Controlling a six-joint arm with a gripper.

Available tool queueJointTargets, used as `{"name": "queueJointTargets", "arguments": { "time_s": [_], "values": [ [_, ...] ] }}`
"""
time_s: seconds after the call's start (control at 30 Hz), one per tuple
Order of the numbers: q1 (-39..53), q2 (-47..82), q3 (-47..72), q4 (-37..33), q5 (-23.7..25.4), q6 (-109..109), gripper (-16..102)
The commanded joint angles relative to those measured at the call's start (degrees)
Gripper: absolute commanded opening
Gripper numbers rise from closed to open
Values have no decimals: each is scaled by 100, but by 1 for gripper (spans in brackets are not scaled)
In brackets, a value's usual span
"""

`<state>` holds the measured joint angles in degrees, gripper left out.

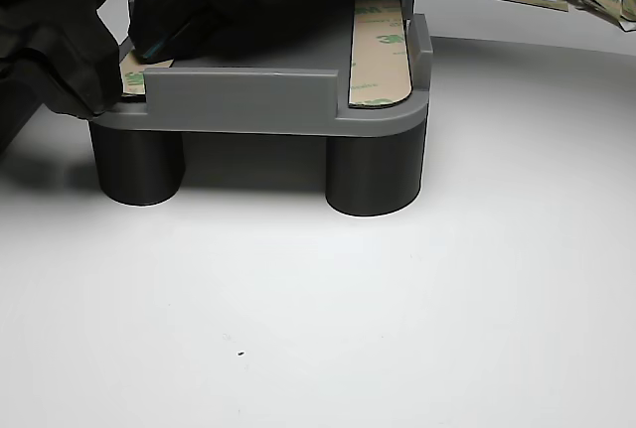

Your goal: Peel off protective film from adhesive tape.

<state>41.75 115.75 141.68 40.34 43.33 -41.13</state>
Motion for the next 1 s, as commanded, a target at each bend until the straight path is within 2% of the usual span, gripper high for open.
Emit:
{"name": "queueJointTargets", "arguments": {
  "time_s": [0.0,0.97],
  "values": [
    [-26,158,-185,9,-9,-9,-11],
    [62,316,-53,-246,79,-9,-11]
  ]
}}
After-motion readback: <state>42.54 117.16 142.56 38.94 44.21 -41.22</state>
